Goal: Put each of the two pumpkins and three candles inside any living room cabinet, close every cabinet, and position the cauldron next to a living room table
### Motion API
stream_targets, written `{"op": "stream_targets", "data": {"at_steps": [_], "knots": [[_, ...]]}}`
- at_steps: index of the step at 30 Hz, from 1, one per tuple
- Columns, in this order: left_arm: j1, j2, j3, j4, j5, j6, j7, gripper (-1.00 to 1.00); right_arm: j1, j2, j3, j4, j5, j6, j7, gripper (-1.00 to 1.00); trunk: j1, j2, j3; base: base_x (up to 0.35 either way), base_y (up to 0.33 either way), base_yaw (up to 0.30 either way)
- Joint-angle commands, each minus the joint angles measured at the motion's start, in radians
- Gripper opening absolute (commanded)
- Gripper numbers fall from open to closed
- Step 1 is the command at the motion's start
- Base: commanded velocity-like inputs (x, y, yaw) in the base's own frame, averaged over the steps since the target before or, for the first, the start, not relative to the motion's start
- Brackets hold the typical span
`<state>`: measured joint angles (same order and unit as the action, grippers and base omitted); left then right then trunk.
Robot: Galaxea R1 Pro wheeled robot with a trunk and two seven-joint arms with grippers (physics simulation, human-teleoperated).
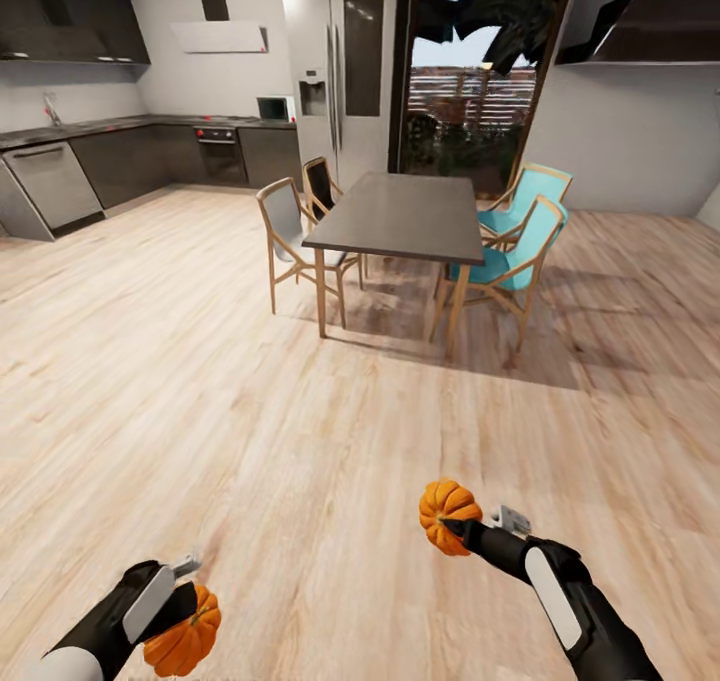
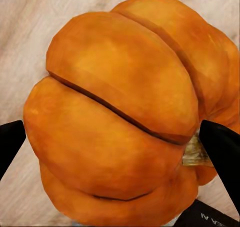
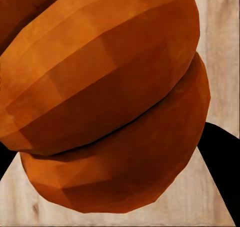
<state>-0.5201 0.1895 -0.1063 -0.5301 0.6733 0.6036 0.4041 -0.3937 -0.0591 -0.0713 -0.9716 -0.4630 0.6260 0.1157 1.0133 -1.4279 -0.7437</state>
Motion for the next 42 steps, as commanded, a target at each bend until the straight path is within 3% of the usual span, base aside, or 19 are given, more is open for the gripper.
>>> {"op": "stream_targets", "data": {"at_steps": [1,4,8,15,20,22,32,35,38,42], "knots": [[-0.001,-0.002,-0.009,0.027,0.013,-0.030,0.011,-1.00,0.001,-0.003,-0.002,0.002,0.010,0.006,0.005,-1.00,-0.004,0.007,0.002,0.000,0.000,0.255],[-0.001,-0.007,-0.012,0.133,-0.017,-0.123,0.013,-1.00,0.024,-0.005,-0.005,0.051,0.058,-0.066,0.003,-1.00,-0.016,0.028,0.008,0.000,0.000,0.246],[-0.001,-0.008,-0.012,0.247,-0.062,-0.249,0.013,-1.00,0.040,-0.002,-0.004,0.167,0.070,-0.219,0.005,-1.00,-0.031,0.056,0.017,0.000,0.000,0.235],[0.000,-0.034,-0.016,0.367,-0.088,-0.423,0.004,-1.00,0.043,-0.005,0.000,0.300,0.074,-0.362,0.006,-1.00,-0.058,0.105,0.031,0.000,0.000,0.219],[-0.001,-0.037,-0.019,0.401,-0.209,-0.558,0.000,-1.00,0.044,-0.009,0.001,0.389,0.076,-0.441,0.006,-1.00,-0.077,0.140,0.041,0.000,0.000,0.218],[0.000,-0.038,-0.019,0.425,-0.227,-0.606,-0.002,-1.00,0.044,-0.009,0.001,0.396,0.076,-0.456,0.006,-1.00,-0.085,0.154,0.045,0.000,0.000,0.218],[0.003,-0.042,-0.018,0.447,-0.236,-0.666,-0.005,-1.00,0.044,-0.002,0.001,0.407,0.074,-0.468,0.004,-1.00,-0.123,0.224,0.065,0.000,0.000,0.218],[0.005,-0.050,-0.018,0.447,-0.236,-0.708,-0.005,-1.00,0.044,0.001,0.001,0.407,0.075,-0.468,0.004,-1.00,-0.123,0.224,0.063,0.000,0.000,0.219],[0.011,-0.069,-0.018,0.447,-0.237,-0.717,-0.005,-1.00,0.044,0.003,0.002,0.407,0.075,-0.468,0.004,-1.00,-0.123,0.224,0.063,0.000,0.000,0.237],[0.015,-0.072,-0.018,0.447,-0.233,-0.718,-0.005,-1.00,0.044,0.005,0.002,0.407,0.097,-0.468,0.003,-1.00,-0.123,0.224,0.063,0.000,0.054,0.273]]}}
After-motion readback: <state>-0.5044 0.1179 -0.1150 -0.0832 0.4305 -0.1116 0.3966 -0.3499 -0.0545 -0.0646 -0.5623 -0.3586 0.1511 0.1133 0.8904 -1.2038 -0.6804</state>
